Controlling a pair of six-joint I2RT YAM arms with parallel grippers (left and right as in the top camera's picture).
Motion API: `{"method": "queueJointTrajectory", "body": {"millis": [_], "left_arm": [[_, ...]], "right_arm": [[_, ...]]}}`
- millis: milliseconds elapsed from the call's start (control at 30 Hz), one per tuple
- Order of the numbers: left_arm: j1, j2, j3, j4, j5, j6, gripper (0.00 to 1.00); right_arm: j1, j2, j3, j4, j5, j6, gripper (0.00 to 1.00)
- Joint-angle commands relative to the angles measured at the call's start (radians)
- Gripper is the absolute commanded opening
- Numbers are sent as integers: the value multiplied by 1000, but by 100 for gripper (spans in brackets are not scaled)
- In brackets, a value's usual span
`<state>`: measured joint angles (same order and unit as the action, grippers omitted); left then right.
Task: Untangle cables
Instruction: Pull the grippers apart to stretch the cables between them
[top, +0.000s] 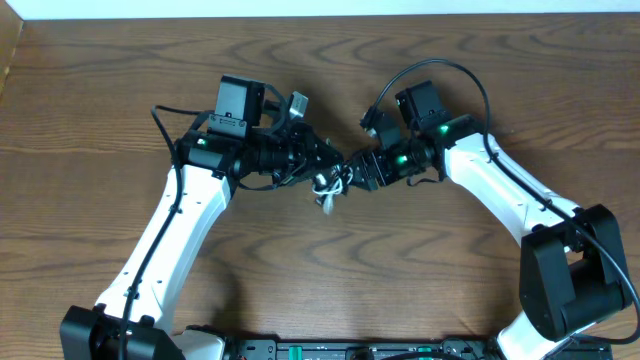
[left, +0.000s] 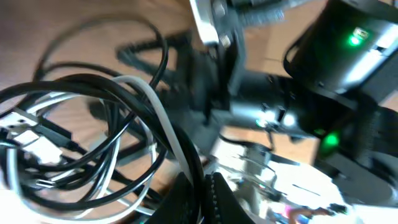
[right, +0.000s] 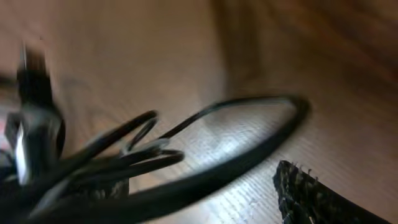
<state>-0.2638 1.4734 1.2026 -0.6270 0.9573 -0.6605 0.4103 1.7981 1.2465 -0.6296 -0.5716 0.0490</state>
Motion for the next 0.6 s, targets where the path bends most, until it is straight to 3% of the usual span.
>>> {"method": "queueJointTrajectory", "body": {"millis": [0, 200, 500, 567], "left_arm": [[3, -4, -1, 4, 150, -77, 8], [3, -3, -1, 5, 134, -40, 8], [3, -3, -1, 35, 135, -182, 8], [3, -4, -1, 69, 158, -229, 8]], "right_arm": [[10, -7, 7, 39, 101, 116, 71], [10, -7, 7, 58, 13, 115, 77], [11, -7, 7, 112, -184, 290, 71], [11, -7, 7, 116, -167, 307, 65]]}}
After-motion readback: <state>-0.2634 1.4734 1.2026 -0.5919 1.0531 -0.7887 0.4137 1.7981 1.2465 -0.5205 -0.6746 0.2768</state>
